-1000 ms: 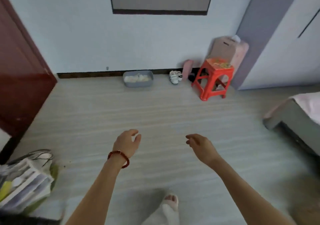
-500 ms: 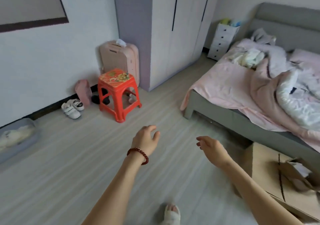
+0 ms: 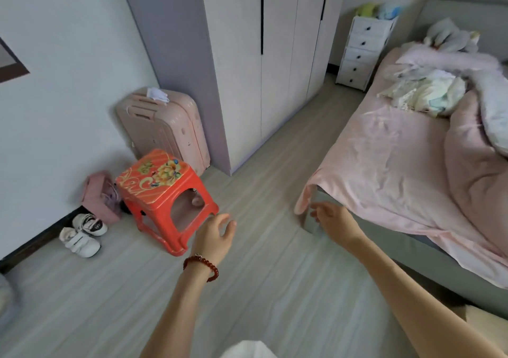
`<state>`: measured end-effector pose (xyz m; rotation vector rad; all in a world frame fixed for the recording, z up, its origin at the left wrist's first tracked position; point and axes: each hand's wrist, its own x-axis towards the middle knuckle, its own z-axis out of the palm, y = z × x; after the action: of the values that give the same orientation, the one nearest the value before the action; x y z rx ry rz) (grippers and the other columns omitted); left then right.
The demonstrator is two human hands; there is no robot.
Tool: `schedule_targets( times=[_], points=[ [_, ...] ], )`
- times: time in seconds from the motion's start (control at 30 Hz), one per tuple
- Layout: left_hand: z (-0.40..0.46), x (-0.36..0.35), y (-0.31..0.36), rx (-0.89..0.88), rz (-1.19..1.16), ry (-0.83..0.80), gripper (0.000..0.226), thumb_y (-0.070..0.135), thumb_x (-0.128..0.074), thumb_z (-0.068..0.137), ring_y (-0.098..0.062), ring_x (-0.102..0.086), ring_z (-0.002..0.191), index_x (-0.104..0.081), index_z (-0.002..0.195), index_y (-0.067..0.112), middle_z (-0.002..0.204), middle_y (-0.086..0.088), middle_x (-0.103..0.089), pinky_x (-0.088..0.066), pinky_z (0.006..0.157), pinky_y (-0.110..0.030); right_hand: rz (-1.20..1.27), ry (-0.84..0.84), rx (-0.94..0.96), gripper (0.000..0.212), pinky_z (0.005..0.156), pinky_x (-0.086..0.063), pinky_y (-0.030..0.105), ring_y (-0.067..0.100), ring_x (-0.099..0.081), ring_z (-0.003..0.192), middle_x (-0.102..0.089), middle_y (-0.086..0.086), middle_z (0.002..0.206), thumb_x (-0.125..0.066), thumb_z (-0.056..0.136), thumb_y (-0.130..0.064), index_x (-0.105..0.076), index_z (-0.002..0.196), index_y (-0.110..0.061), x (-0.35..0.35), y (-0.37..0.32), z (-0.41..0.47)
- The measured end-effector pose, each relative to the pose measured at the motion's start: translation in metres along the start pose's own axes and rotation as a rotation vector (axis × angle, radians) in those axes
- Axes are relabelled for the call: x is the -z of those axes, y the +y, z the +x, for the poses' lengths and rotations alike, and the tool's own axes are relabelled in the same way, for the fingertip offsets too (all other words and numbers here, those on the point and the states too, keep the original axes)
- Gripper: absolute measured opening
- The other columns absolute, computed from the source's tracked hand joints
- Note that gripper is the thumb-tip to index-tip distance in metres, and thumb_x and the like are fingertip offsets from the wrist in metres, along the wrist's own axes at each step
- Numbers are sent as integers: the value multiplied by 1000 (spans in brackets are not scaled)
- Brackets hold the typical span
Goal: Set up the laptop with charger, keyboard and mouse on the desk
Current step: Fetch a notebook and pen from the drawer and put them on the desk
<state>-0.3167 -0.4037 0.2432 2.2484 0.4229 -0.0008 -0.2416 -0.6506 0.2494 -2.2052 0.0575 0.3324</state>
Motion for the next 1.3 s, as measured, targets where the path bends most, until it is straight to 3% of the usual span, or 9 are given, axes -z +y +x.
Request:
schedule_targets(
  times=[0.17,0.23,0.37,0.53,0.77,1.0,1.3],
  points=[
    [158,11,7,51,0,59,26,22,-55,89,-24,-61,101,-61,110,9,110,-11,-65,-46,86,-30,52,-26,48,27,90,-46,41,22,-59,90,-68,23,103,-42,94,-4,-62,111,1,-6,-43,161],
    [246,4,9,34,12,59,29,24,-53,90,-23,-60,104,-59,114,10,115,-10,-64,-46,90,-31,60,2,41,27,93,-46,45,26,-61,92,-68,25,104,-42,94,-3,-61,111,3,-10,-52,247],
    [388,-6,47,-18,6,13,30,26,-52,90,-21,-58,109,-58,115,10,120,-7,-63,-38,88,-22,89,2,-30,29,97,-45,47,33,-62,98,-68,22,105,-41,94,-6,-61,114,1,2,-85,366],
    [567,-38,142,-122,-6,-71,26,26,-53,89,-18,-60,105,-61,111,14,115,-4,-65,-40,88,-22,120,84,-60,29,88,-47,37,18,-59,89,-68,16,104,-40,95,-9,-61,114,-3,64,-120,511],
    [770,-148,268,-295,36,-266,29,30,-48,90,-14,-58,107,-59,114,17,120,0,-62,-39,86,-20,205,228,-137,28,90,-48,43,19,-59,90,-68,19,105,-40,95,-9,-61,112,-2,154,-96,698],
    [970,-243,407,-299,59,-304,30,29,-48,91,-15,-57,108,-59,115,15,120,-2,-62,-39,87,-20,230,289,-198,28,94,-47,46,31,-62,101,-68,16,107,-40,94,-13,-61,112,-5,283,-82,926],
    [1188,-330,519,-273,65,-300,27,28,-49,91,-14,-58,101,-60,113,15,117,-3,-64,-39,85,-21,237,286,-181,31,89,-51,43,27,-62,100,-67,11,110,-38,96,-16,-60,116,-10,413,-81,1160]
  ],
)
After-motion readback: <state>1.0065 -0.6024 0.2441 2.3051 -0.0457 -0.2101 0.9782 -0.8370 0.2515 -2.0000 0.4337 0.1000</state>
